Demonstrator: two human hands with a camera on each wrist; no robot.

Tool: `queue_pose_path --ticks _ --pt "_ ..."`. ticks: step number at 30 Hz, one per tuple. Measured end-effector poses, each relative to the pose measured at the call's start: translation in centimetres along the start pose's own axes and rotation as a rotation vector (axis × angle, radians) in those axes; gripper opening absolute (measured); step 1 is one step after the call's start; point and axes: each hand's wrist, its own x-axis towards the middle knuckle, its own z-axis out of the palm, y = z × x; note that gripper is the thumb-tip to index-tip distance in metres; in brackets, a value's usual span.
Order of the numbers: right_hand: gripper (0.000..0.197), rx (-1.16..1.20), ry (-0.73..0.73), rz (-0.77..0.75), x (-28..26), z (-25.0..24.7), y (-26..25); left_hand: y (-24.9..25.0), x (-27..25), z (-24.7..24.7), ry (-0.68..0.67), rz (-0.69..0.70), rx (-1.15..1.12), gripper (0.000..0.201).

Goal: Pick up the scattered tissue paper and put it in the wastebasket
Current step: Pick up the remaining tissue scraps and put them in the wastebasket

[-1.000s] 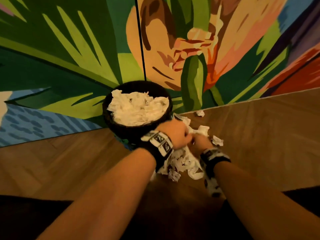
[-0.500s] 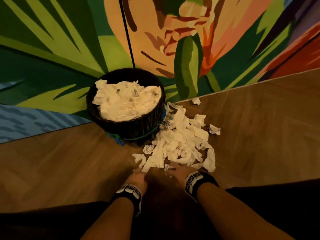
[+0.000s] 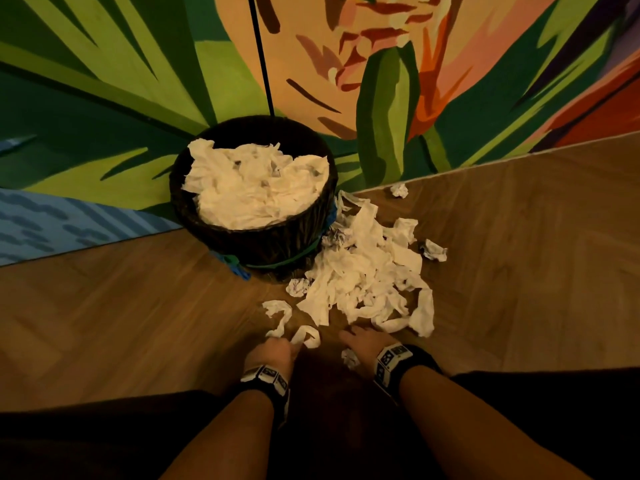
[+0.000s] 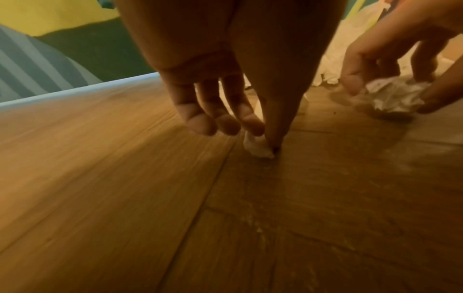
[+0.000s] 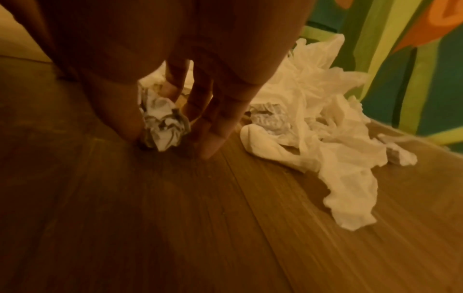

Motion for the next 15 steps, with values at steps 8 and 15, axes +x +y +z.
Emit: queue_pose_path --ticks 8,15 --pt "0.040 0.259 0.139 0.066 0.1 -1.0 -0.4 -0.7 0.0 0.8 0.154 0.181 -0.265 0.016" --pt "0.039 0.306 0.333 0.201 -1.5 0.4 3.6 -0.9 0.1 0.2 0.507 0.020 -0.743 0.013"
